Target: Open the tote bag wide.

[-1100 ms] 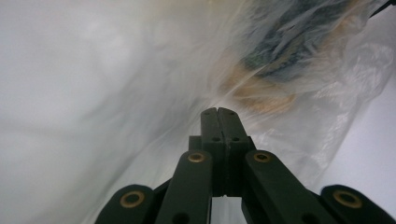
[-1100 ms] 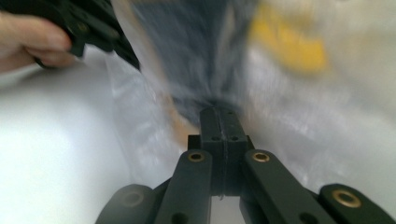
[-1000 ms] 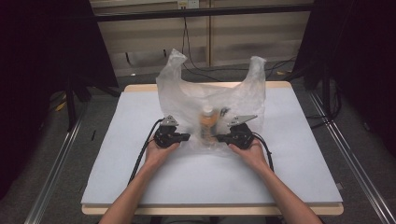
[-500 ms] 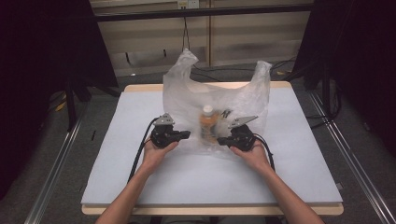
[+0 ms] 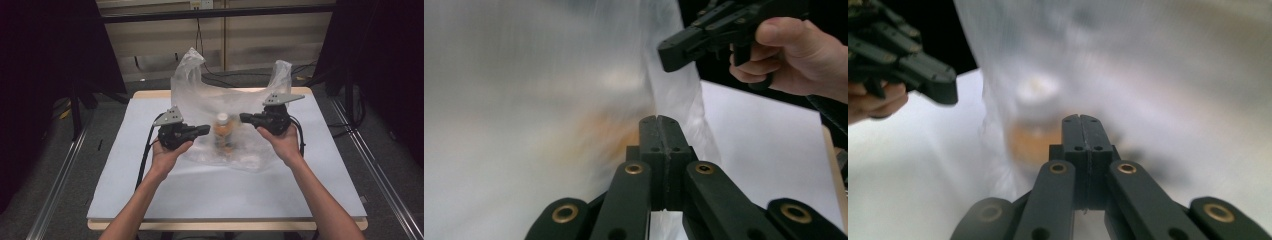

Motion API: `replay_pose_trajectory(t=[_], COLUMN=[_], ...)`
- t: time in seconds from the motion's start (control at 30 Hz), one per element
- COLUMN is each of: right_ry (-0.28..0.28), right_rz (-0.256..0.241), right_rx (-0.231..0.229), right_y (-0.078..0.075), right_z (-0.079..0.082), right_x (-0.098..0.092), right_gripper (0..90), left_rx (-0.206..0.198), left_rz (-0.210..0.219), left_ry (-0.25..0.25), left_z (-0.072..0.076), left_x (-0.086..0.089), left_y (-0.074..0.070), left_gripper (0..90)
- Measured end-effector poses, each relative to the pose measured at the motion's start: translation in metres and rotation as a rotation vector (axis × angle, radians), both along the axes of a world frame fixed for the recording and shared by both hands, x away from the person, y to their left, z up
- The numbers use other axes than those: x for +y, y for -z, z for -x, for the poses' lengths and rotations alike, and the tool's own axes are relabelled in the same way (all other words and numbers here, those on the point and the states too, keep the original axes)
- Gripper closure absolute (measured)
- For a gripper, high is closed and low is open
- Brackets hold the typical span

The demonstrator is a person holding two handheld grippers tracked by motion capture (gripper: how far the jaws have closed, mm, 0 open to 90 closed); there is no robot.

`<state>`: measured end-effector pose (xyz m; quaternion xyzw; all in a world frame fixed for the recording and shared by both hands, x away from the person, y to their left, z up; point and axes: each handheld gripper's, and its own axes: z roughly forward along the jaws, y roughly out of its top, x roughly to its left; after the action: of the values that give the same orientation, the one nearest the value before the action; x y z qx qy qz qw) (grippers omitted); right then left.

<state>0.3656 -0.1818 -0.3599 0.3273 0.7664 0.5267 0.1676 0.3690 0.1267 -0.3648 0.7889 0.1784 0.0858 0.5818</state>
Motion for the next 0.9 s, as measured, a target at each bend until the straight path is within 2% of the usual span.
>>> replay_pose_trajectory(t=[0.1,0.2,0.33,0.43,0.5,0.57,0.73,0.77,0.83,0.9], right_ry=[0.007,0.014,0.023,0.042,0.060,0.059,0.002,-0.010,-0.021,-0.035], right_rz=[-0.026,-0.047,-0.059,-0.061,-0.048,-0.041,0.022,0.028,0.061,0.072], right_rx=[-0.037,-0.068,-0.089,-0.085,-0.060,-0.022,0.024,0.024,0.023,0.026], right_y=[-0.021,-0.038,-0.053,-0.057,-0.055,-0.047,-0.024,-0.021,-0.017,-0.013], right_z=[-0.006,-0.014,-0.030,-0.050,-0.063,-0.068,-0.054,-0.050,-0.042,-0.036], right_x=[-0.001,-0.002,-0.001,0.002,0.003,0.005,0.019,0.022,0.028,0.032], right_gripper=[90.0,90.0,90.0,90.0,90.0,90.0,90.0,90.0,90.0,90.0], left_rx=[-0.012,-0.028,-0.037,-0.052,-0.057,-0.055,-0.014,-0.009,-0.008,-0.009], left_rz=[0.044,0.054,0.097,0.102,0.109,0.111,0.148,0.146,0.153,0.149], left_ry=[0.007,0.005,0.012,0.012,0.001,-0.008,-0.035,-0.050,-0.054,-0.059], left_z=[-0.005,-0.013,-0.022,-0.025,-0.029,-0.032,-0.043,-0.044,-0.046,-0.047], left_x=[-0.008,-0.014,-0.026,-0.033,-0.035,-0.034,-0.027,-0.026,-0.026,-0.028], left_y=[-0.017,-0.032,-0.049,-0.060,-0.064,-0.067,-0.064,-0.064,-0.063,-0.063], left_gripper=[90.0,90.0,90.0,90.0,90.0,90.0,90.0,90.0,90.0,90.0])
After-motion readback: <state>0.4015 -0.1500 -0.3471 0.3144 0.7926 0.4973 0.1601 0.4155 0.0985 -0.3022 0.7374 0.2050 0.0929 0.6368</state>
